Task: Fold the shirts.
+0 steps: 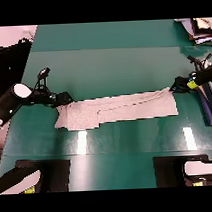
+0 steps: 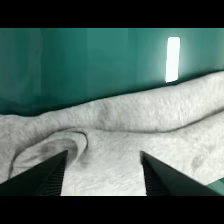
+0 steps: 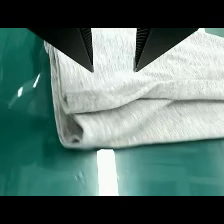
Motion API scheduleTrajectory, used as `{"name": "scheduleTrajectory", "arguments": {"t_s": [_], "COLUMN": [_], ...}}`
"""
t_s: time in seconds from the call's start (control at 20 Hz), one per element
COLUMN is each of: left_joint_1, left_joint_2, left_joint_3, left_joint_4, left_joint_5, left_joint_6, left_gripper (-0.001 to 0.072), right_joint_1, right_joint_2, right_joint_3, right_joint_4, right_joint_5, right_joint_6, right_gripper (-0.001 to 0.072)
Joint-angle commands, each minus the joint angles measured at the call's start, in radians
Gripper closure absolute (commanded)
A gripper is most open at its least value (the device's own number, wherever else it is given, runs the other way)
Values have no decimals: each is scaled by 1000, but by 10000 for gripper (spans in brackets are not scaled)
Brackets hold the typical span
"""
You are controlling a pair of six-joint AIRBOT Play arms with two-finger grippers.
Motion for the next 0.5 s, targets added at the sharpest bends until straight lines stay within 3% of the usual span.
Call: {"name": "scheduleTrajectory", "arguments": {"t_s": [0.0, 0.3, 0.4, 0.45], "left_joint_1": [0, 0, 0, 0], "left_joint_2": [-13, -13, -13, -13], "left_joint_3": [38, 148, 148, 148], "left_joint_4": [16, 36, 30, 17], "left_joint_5": [-24, -189, -182, -174], "left_joint_6": [-10, -3, 8, 23], "left_gripper": [208, 222, 670, 671], "right_joint_1": [-20, -193, -253, -278], "right_joint_2": [-57, -57, -58, -66], "right_joint_3": [42, 42, 40, 40], "right_joint_4": [54, 54, 55, 60], "right_joint_5": [21, 215, 217, 216], "right_joint_6": [-62, -214, -225, -225], "right_gripper": [401, 393, 199, 147]}}
